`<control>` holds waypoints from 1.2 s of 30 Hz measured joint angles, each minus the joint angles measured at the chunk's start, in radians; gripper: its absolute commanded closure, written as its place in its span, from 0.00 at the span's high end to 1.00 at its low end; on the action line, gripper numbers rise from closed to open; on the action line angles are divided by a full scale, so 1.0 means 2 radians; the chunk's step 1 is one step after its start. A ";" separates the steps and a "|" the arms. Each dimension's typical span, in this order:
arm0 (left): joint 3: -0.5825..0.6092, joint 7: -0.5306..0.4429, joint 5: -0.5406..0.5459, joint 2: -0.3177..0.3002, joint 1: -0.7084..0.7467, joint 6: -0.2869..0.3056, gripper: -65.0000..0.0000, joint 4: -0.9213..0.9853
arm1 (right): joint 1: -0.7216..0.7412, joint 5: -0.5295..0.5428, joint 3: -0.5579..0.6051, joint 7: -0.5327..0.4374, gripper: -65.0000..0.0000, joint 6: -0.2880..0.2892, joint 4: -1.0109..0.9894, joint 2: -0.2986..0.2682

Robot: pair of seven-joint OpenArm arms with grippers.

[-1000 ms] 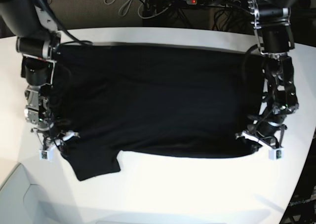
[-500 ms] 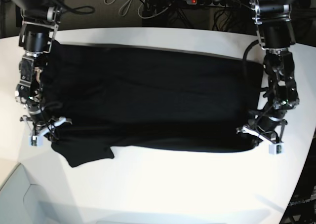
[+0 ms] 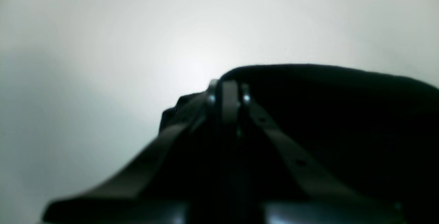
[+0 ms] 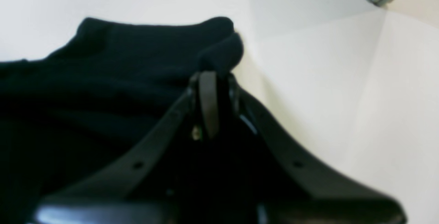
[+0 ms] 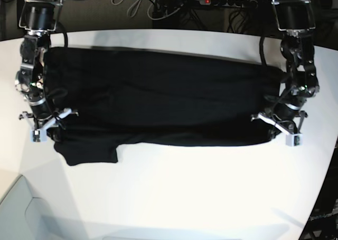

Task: Layout the t-shirt on the table in an organized manner, then fold the t-shirt properly
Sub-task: 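Lift the hem with both grippers and fold it toward the collar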

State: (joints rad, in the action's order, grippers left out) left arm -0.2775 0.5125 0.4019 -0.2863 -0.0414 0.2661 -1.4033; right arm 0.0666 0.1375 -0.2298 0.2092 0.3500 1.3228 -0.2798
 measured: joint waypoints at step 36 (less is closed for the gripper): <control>-0.046 0.001 -0.006 -0.027 0.122 -0.002 0.00 -0.076 | -0.099 -0.001 -0.007 -0.001 0.00 0.049 0.078 -0.002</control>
State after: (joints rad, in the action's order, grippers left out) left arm -0.3691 0.5152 0.3901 -0.3393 0.2028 0.2623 -1.5562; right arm -0.1310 0.1364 -0.2432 0.2066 0.4480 1.4792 -0.2848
